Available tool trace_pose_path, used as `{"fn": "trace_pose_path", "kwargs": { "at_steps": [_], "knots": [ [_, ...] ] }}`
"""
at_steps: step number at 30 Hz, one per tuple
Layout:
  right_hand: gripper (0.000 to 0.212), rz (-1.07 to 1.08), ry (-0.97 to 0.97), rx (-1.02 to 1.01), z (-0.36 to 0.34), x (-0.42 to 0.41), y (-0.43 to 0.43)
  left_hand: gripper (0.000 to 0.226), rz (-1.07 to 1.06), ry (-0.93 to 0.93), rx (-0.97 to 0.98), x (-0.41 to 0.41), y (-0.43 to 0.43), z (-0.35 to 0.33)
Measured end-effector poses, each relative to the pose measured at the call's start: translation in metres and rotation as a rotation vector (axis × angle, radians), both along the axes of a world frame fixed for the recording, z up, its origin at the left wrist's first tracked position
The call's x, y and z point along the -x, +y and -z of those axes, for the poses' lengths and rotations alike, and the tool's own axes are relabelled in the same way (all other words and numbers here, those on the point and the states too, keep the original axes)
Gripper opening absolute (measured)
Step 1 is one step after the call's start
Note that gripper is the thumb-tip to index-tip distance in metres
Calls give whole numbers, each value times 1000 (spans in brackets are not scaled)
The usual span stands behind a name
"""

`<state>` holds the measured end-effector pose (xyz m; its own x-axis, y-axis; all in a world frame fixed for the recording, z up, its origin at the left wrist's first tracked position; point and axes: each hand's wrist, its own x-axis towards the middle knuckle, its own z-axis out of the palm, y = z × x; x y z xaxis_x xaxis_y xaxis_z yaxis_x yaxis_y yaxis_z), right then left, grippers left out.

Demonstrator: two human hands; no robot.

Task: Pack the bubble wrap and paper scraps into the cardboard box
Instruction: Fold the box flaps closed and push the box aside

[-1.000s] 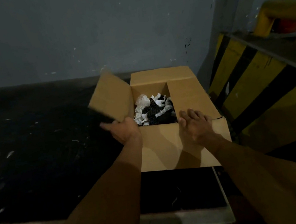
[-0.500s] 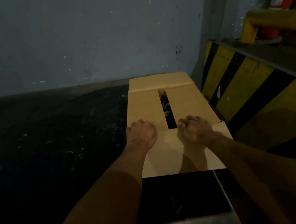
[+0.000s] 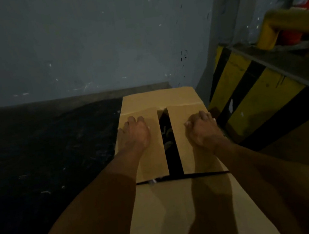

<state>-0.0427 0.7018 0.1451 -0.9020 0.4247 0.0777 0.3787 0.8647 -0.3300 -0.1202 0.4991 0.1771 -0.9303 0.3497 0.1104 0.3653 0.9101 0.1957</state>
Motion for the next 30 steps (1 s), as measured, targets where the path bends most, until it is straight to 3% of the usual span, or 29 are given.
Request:
{"fn": "trace_pose_path", "kwargs": {
  "at_steps": [5,10,16,18,20,23,25,27,30],
  "knots": [
    [65,154,-38,130,-8,55,28,75,-93,-123,-124,65,22,4],
    [92,253,-55,277,-14,93,40,135,-292,-446,-196,104,30,-10],
    [114,402,46,433,-11,108,51,144,-362,-461,-366,108,23,6],
    [113,440,81,511,-11,110,55,142,-385,-444,-502,109,20,8],
    [91,480,180,573,-11,109,58,131,-403,-410,-604,114,17,14],
    [43,537,367,695,-17,102,60,70,-402,-332,-851,117,10,17],
    [30,551,476,919,-23,95,60,32,-409,-358,-1049,120,4,20],
    [23,509,630,1232,-30,86,57,31,-450,-449,-1271,113,1,9],
    [50,409,728,1408,-35,73,57,30,-370,-516,-1608,95,1,-7]
  ]
}}
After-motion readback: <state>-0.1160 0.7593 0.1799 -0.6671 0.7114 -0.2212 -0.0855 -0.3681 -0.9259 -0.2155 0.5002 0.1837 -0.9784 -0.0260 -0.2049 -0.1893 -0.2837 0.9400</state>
